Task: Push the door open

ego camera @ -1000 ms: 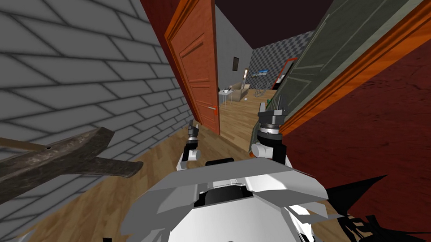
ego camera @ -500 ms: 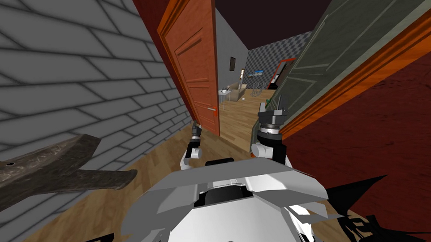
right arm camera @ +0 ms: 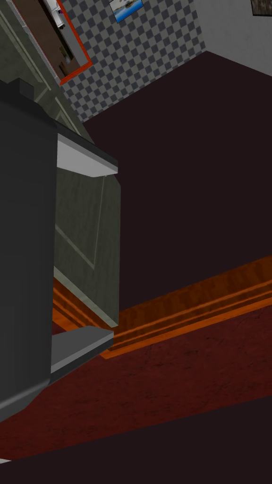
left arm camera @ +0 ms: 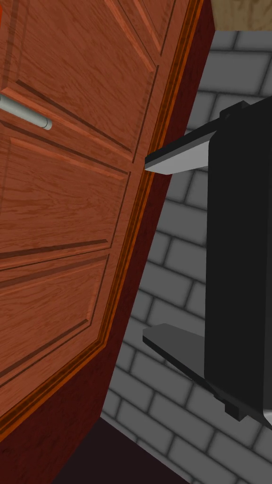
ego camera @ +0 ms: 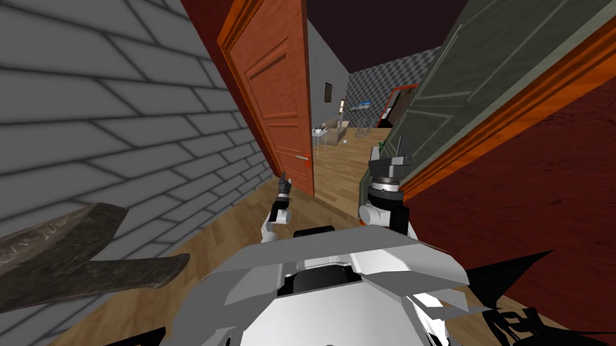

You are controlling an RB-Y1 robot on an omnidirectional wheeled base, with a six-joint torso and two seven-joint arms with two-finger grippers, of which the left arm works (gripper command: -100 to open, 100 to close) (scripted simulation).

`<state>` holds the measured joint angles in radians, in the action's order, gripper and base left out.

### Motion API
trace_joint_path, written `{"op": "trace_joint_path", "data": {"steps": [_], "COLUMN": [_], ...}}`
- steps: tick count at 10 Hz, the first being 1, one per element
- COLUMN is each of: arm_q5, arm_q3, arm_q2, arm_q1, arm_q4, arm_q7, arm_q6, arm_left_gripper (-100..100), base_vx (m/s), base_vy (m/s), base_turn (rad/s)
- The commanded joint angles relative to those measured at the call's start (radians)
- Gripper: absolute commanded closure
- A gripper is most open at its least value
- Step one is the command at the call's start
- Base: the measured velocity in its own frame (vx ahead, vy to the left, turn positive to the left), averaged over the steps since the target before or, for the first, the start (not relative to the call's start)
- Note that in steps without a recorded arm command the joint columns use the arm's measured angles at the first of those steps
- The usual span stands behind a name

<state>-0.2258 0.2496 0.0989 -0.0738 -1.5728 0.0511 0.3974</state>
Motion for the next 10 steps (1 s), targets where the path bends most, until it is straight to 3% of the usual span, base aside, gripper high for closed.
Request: {"op": "trace_joint_path", "data": {"steps": [1,10], "arm_q5": [-0.006,-0.039], "arm_q3": [0.009,0.058], "arm_q2": [0.0,-0.005], "arm_q1": [0.022,0.139], "arm_q4": [0.034,0.214], "arm_q7": [0.005,0.031], "arm_q6": [0.0,-0.004], "arm_left_gripper": [-100,-100], "base_vx": [0.084,0.08], "base_vy": [0.074,0.076], "base_turn": [-0.08,-0.084]}}
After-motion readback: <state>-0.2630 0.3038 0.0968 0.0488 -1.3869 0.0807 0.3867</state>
